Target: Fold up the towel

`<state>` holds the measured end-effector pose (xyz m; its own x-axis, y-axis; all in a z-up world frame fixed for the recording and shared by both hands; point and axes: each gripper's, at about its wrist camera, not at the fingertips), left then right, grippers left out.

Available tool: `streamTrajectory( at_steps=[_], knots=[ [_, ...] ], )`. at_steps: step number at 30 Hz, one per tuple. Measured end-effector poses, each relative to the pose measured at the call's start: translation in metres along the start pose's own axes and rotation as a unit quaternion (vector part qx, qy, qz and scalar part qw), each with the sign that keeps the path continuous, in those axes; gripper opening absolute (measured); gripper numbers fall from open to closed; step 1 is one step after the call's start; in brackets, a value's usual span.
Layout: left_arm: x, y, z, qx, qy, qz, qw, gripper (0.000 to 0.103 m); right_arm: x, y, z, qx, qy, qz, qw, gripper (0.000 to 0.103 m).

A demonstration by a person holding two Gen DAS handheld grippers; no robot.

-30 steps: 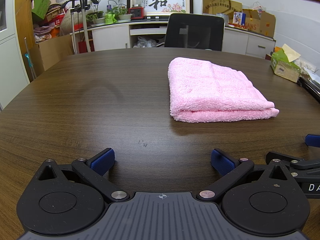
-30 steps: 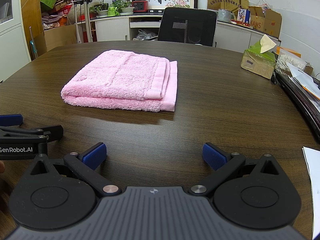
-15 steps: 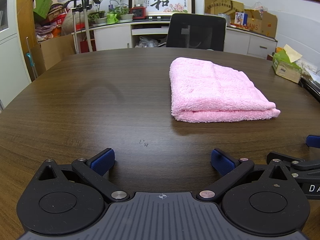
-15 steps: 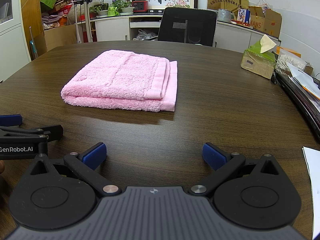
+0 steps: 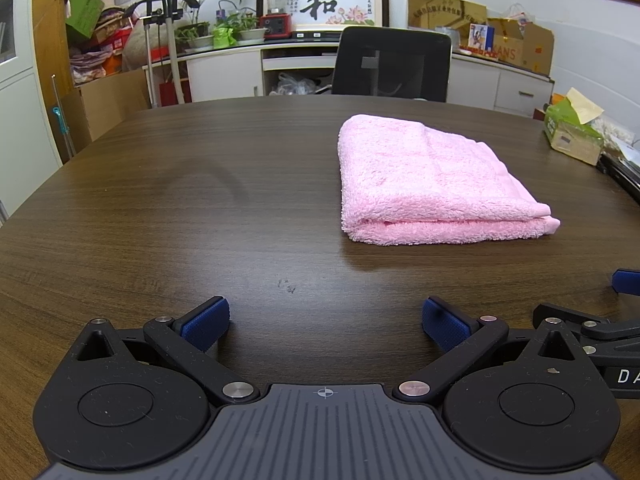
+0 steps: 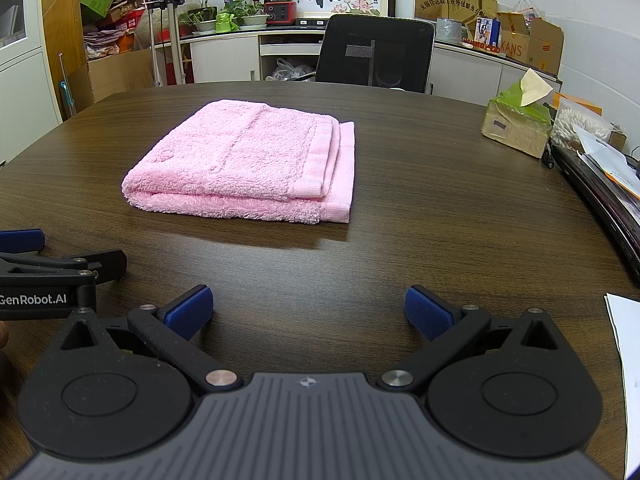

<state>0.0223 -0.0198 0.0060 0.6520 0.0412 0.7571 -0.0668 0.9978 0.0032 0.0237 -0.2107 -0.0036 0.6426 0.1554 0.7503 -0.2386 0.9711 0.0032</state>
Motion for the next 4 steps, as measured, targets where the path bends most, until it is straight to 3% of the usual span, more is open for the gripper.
streamTrajectory(
  at_steps=[4],
  knots=[
    [0.0002,0.0001,0.0002,0.000,0.000,0.000,1.0000,0.103,0.0000,0.0000,0.0001,0.000,0.000,0.000,1.000,0.103]
  ],
)
Point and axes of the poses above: each gripper's, at about its wrist camera, not at the fingertips, and z roughly against the way its jaws point, y to its left, x to its top, and after that the axes turned 1 degree about z, right-handed
